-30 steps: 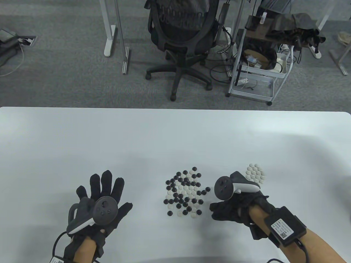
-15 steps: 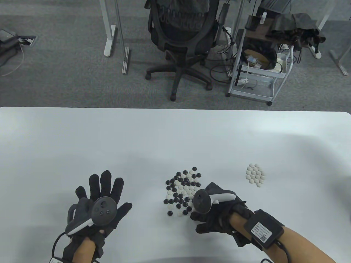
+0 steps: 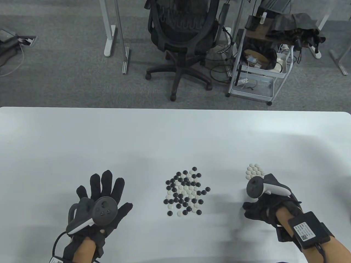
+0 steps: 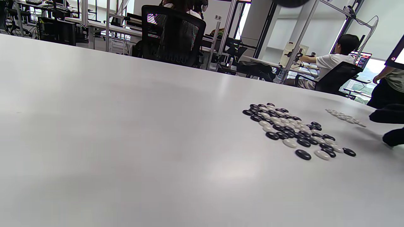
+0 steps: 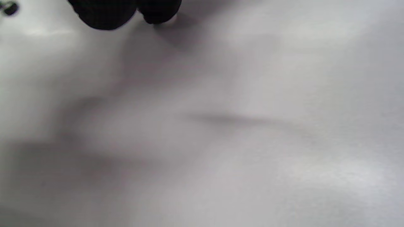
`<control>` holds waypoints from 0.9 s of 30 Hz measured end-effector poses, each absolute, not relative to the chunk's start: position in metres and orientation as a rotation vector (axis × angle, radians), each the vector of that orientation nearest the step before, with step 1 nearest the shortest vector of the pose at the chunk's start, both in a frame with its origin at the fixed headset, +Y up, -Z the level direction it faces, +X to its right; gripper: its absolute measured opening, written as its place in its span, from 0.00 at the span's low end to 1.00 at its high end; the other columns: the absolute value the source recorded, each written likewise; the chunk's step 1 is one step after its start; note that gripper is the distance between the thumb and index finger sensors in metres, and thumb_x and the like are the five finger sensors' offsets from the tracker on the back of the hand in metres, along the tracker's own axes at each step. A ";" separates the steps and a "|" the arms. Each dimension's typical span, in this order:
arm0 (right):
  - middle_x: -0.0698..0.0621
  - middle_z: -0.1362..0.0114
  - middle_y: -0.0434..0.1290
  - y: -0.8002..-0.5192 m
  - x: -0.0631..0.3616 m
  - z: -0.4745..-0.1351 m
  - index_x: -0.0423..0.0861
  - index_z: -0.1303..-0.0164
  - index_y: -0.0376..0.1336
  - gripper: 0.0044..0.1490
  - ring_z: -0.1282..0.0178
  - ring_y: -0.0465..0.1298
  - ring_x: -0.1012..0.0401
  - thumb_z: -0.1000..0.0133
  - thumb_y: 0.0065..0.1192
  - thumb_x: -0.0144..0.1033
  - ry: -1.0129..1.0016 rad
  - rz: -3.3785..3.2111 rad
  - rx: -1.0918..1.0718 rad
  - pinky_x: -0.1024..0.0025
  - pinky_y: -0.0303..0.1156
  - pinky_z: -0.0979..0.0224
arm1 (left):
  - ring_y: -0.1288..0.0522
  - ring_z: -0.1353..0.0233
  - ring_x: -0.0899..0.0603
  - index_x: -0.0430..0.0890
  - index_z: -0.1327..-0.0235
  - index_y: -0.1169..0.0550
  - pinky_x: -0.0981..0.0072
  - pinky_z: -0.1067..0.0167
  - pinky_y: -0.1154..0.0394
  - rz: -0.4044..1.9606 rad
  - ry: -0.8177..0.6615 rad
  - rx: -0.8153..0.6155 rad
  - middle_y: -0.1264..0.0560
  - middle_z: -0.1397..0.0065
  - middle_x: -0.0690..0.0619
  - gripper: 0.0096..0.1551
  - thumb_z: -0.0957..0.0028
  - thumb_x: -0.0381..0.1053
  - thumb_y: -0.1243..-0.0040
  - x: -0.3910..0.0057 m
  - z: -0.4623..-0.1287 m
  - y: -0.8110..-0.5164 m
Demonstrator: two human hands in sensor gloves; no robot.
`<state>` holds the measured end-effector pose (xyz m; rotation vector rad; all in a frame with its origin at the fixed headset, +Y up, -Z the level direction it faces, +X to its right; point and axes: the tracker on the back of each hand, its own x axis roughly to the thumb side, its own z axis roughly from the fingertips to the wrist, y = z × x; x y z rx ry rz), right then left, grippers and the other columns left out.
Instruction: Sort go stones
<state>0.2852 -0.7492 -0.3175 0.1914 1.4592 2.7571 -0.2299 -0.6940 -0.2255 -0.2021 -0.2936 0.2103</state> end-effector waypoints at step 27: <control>0.35 0.23 0.16 -0.725 0.290 -0.362 0.51 0.15 0.45 0.42 0.30 0.16 0.33 0.39 0.43 0.55 1.137 2.633 0.112 0.20 0.22 0.37 | 0.77 0.25 0.19 0.40 0.11 0.58 0.13 0.45 0.75 0.213 -0.290 -0.212 0.75 0.16 0.27 0.47 0.33 0.64 0.67 -0.230 -0.226 -0.694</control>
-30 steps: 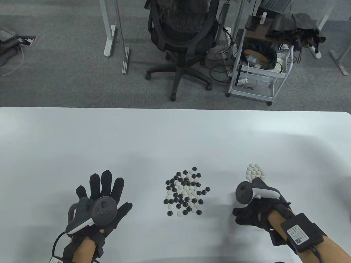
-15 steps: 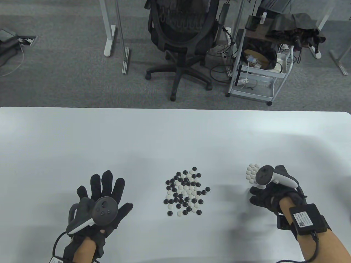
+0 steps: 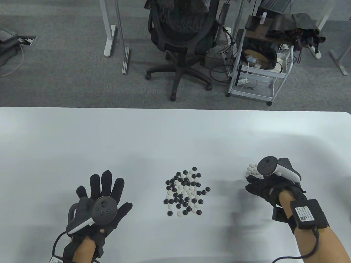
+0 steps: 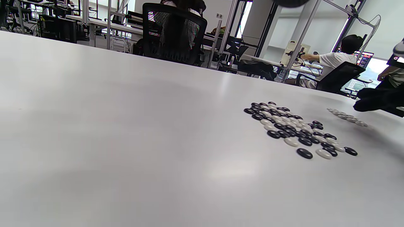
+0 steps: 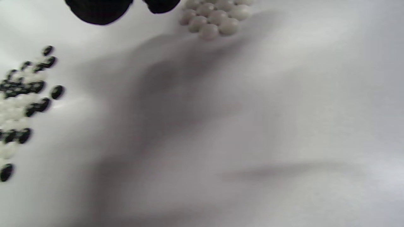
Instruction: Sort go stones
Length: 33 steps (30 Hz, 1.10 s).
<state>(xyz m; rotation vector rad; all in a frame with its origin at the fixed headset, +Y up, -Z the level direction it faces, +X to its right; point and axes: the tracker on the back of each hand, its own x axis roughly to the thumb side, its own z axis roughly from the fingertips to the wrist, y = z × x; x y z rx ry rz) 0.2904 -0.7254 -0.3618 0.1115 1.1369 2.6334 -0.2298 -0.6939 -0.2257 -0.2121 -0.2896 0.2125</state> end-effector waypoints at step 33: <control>0.34 0.23 0.16 -0.759 0.119 -0.299 0.50 0.14 0.42 0.44 0.30 0.16 0.33 0.39 0.42 0.56 1.414 2.627 0.915 0.20 0.23 0.37 | 0.77 0.25 0.19 0.40 0.11 0.58 0.13 0.45 0.75 0.213 -0.292 -0.204 0.75 0.16 0.27 0.46 0.33 0.64 0.67 -0.229 -0.225 -0.694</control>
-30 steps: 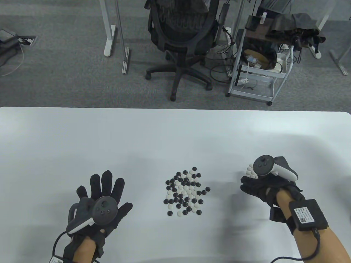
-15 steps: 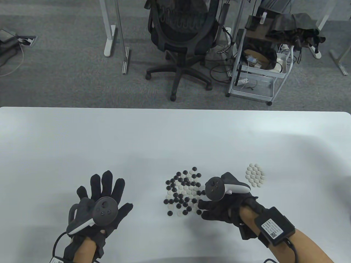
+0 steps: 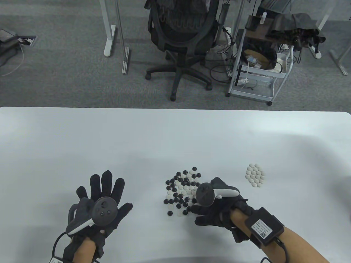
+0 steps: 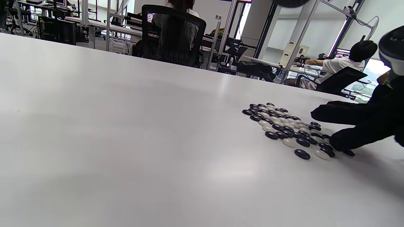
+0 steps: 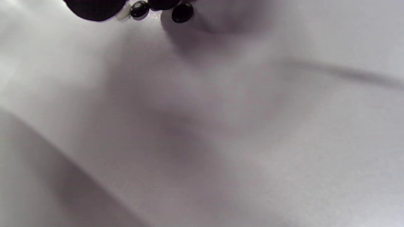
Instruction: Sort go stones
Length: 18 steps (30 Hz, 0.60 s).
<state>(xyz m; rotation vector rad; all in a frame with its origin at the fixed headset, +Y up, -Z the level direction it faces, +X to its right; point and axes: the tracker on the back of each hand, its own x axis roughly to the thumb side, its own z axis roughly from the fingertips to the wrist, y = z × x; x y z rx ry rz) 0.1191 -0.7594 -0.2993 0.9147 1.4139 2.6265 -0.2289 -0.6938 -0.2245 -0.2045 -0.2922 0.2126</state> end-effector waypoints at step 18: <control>0.35 0.23 0.17 -0.755 0.164 -0.276 0.53 0.16 0.46 0.40 0.30 0.16 0.33 0.39 0.44 0.55 1.458 2.708 0.880 0.20 0.23 0.37 | 0.77 0.25 0.19 0.40 0.11 0.58 0.13 0.45 0.75 0.205 -0.293 -0.210 0.75 0.16 0.27 0.46 0.33 0.64 0.67 -0.228 -0.225 -0.695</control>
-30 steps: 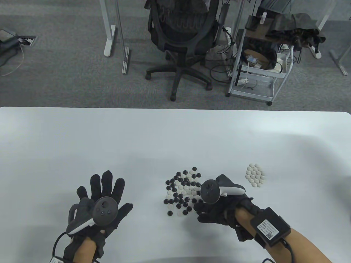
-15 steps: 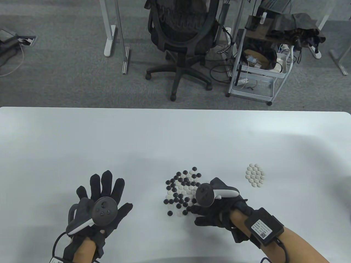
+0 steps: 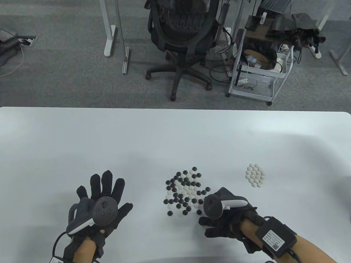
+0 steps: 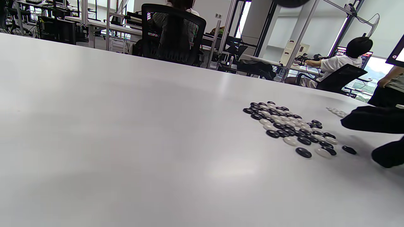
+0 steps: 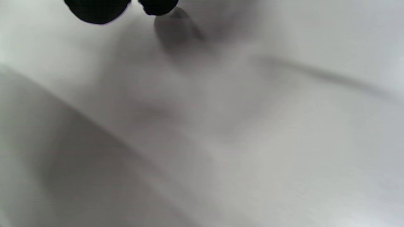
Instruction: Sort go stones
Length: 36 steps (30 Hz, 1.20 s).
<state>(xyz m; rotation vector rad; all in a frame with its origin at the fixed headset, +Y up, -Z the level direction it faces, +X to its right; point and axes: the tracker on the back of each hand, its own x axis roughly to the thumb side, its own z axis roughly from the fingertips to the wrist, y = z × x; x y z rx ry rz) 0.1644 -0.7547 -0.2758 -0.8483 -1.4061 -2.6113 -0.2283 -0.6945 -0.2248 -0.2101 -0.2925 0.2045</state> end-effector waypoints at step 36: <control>0.37 0.24 0.14 -0.723 0.245 -0.368 0.52 0.15 0.51 0.41 0.31 0.14 0.34 0.39 0.41 0.56 -1.424 -3.104 -0.344 0.20 0.19 0.39 | 0.77 0.25 0.19 0.40 0.10 0.58 0.13 0.45 0.75 0.210 -0.290 -0.206 0.75 0.16 0.27 0.47 0.33 0.64 0.67 -0.229 -0.225 -0.694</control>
